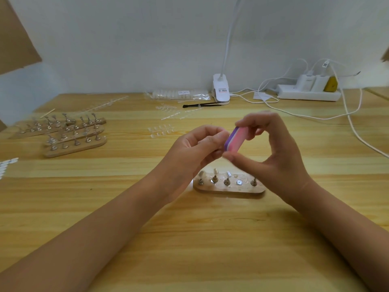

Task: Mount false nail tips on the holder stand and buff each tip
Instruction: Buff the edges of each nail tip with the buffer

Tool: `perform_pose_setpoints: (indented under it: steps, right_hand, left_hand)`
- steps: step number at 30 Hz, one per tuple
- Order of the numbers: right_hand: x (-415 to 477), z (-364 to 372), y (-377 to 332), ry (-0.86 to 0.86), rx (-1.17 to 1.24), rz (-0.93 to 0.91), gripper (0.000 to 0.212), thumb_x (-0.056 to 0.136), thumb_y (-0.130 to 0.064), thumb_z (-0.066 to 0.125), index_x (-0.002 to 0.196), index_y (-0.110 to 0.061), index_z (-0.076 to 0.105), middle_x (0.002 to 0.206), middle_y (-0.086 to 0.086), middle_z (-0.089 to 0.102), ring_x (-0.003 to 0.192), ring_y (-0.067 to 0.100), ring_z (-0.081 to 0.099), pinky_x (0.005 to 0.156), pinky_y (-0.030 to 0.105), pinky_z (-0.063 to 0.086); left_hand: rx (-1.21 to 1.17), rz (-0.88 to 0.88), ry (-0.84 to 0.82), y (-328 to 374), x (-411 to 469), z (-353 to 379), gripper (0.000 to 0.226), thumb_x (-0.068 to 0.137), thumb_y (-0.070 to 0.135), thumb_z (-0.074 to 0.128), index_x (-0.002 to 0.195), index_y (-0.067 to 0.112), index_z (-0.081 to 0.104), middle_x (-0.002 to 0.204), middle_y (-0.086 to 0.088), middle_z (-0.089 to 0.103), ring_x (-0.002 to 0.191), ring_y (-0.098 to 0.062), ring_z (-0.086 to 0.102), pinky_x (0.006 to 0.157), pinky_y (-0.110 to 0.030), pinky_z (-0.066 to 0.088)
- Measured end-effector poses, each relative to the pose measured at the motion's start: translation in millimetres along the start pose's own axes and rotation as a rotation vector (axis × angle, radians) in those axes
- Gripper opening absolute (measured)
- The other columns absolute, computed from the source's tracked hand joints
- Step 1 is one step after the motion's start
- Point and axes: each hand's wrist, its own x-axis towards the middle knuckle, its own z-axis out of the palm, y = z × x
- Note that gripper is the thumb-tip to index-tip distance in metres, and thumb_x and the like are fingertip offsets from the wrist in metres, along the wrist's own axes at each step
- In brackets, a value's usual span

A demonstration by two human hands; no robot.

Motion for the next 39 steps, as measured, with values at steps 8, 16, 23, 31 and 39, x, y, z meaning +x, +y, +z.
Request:
perform_pose_setpoints:
  steps: [8,16,23,31,39]
  right_hand:
    - [-1,3,2,0.004,0.014,0.034,0.046,0.076,-0.040,0.075,0.110,-0.026,0.049,0.103,-0.016,0.056,0.088,0.008,0.054,0.085,0.023,0.043]
    - [0,3,4,0.029,0.006,0.037,0.046,0.076,-0.041,0.075,0.111,-0.026,0.049,0.103,-0.016,0.055,0.088,0.007,0.053,0.084,0.023,0.042]
    - [0,5,4,0.040,0.001,0.058,0.043,0.077,-0.041,0.074,0.110,-0.027,0.051,0.100,-0.015,0.056,0.086,0.002,0.051,0.082,0.019,0.041]
    - [2,1,7,0.055,0.054,0.172,0.039,0.086,-0.039,0.064,0.118,-0.021,0.054,0.100,-0.017,0.062,0.095,0.006,0.059,0.085,0.020,0.043]
    - [0,3,4,-0.065,-0.028,-0.010,0.047,0.078,-0.039,0.074,0.115,-0.022,0.051,0.103,-0.004,0.061,0.094,0.020,0.059,0.086,0.019,0.039]
  left_hand:
    - [-0.001,-0.013,0.010,0,1,0,0.015,0.082,0.029,0.065,0.090,0.017,0.070,0.081,0.003,0.067,0.077,-0.006,0.062,0.079,-0.016,0.052]
    - [0.016,-0.015,0.006,2,2,-1,0.017,0.083,0.029,0.064,0.093,0.015,0.068,0.082,0.005,0.067,0.078,-0.006,0.062,0.083,-0.018,0.052]
    - [0.018,-0.020,0.021,2,2,-2,0.017,0.082,0.029,0.065,0.092,0.016,0.068,0.083,0.004,0.067,0.078,-0.006,0.062,0.082,-0.019,0.052]
    - [0.036,-0.012,0.047,1,3,-4,0.013,0.082,0.028,0.069,0.090,0.019,0.070,0.085,0.005,0.071,0.086,-0.006,0.064,0.086,-0.018,0.052]
    - [0.004,-0.015,0.058,0,4,-3,0.021,0.076,0.031,0.071,0.092,0.018,0.070,0.082,0.002,0.069,0.076,-0.007,0.064,0.079,-0.018,0.053]
